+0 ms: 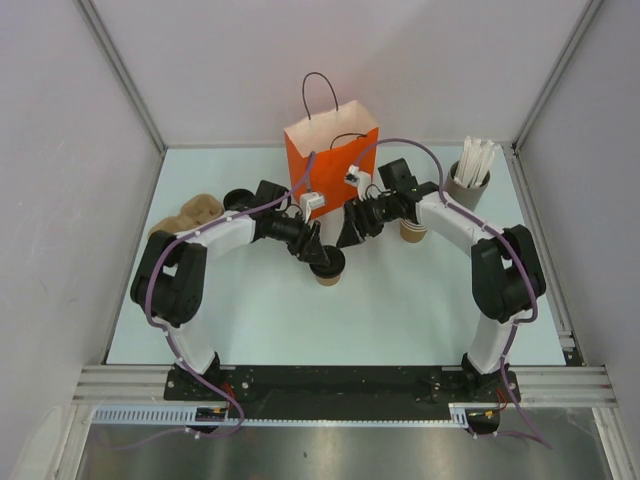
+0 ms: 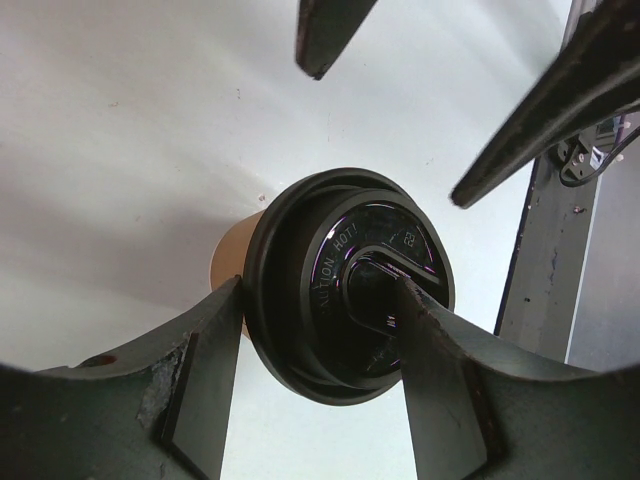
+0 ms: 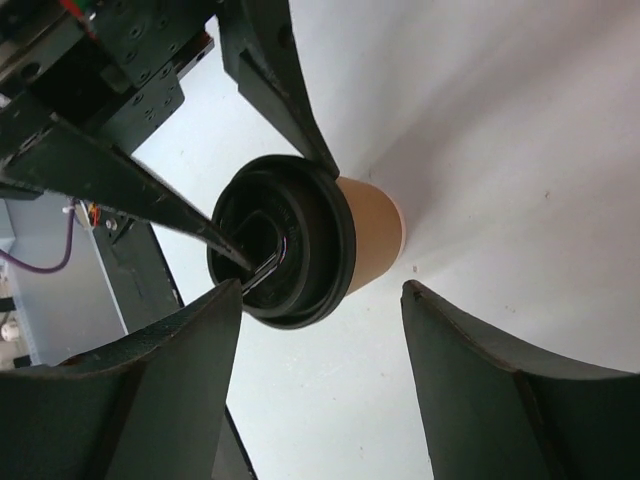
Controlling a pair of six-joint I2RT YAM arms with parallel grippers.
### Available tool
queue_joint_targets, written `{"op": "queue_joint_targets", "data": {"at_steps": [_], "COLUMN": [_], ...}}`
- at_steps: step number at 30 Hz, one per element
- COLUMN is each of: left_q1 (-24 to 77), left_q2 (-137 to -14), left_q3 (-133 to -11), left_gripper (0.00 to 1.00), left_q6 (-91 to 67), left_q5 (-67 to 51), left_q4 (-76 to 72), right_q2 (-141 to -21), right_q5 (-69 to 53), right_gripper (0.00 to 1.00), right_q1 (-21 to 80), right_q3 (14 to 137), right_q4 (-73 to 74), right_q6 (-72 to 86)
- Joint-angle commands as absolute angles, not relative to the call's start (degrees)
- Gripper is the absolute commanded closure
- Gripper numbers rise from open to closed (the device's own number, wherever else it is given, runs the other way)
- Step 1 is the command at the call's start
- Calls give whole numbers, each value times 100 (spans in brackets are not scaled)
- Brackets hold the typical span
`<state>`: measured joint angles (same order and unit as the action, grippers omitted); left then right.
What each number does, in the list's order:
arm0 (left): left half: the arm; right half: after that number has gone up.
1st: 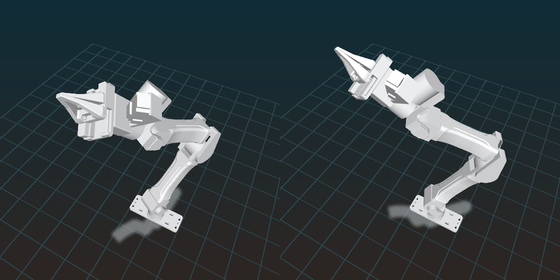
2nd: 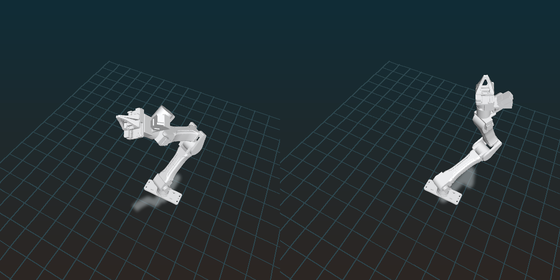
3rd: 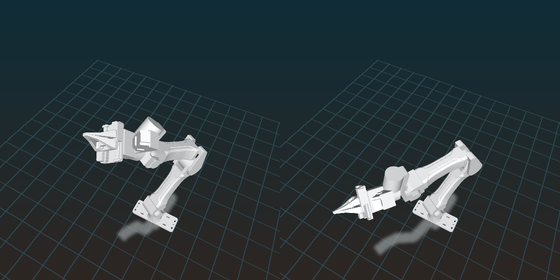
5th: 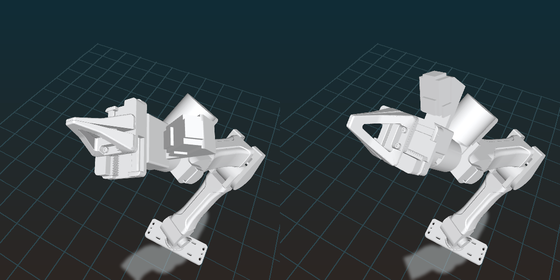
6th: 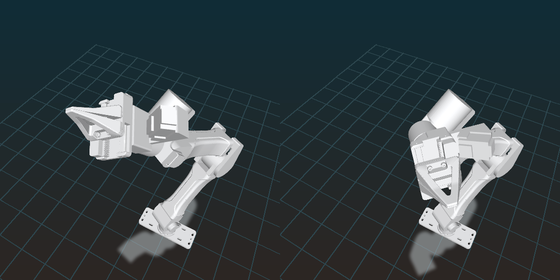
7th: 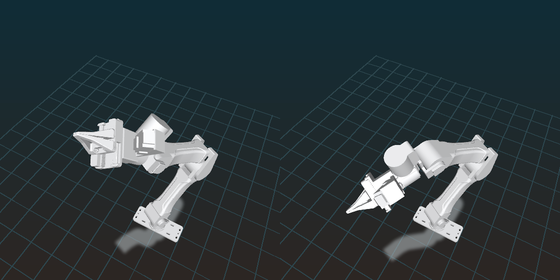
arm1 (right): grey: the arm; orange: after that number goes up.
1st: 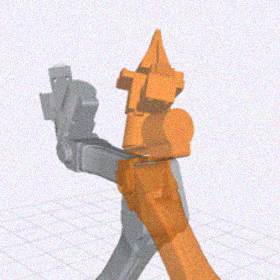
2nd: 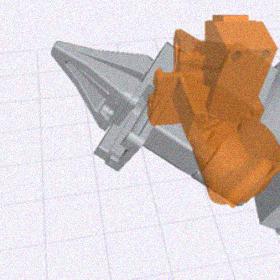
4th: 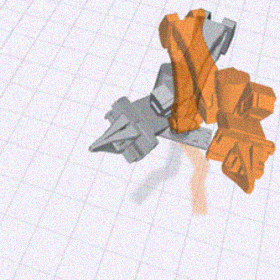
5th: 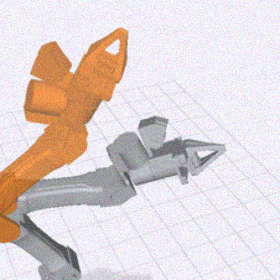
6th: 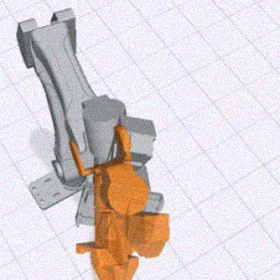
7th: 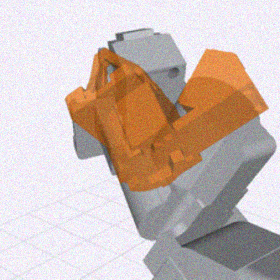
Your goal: Pack the takeout coffee
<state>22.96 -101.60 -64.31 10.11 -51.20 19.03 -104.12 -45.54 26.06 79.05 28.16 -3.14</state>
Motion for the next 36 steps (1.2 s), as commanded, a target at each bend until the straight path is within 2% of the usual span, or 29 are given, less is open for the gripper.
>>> {"op": "queue_joint_targets", "data": {"at_steps": [1,16,31,36], "left_q1": [2312,2312,2285,2241], "left_q2": [-10538,-10433,-10292,-10266], "left_q3": [-6240,-6407,-6803,-6969], "left_gripper": [38,35,20,16], "left_q6": [1573,1573,1468,1336], "left_q5": [-4052,-4236,-4526,-4737], "left_q4": [2364,2435,2549,2540], "right_q2": [-10722,-11013,-11180,-11215], "right_q5": [-4729,-4403,-4333,-4254], "right_gripper": [30,31,51,52], "right_q1": [2645,2971,3059,3067], "right_q3": [8156,8235,8235,8235], "right_q4": [2593,2531,2830,2883], "right_q6": [95,167,18,17]}}
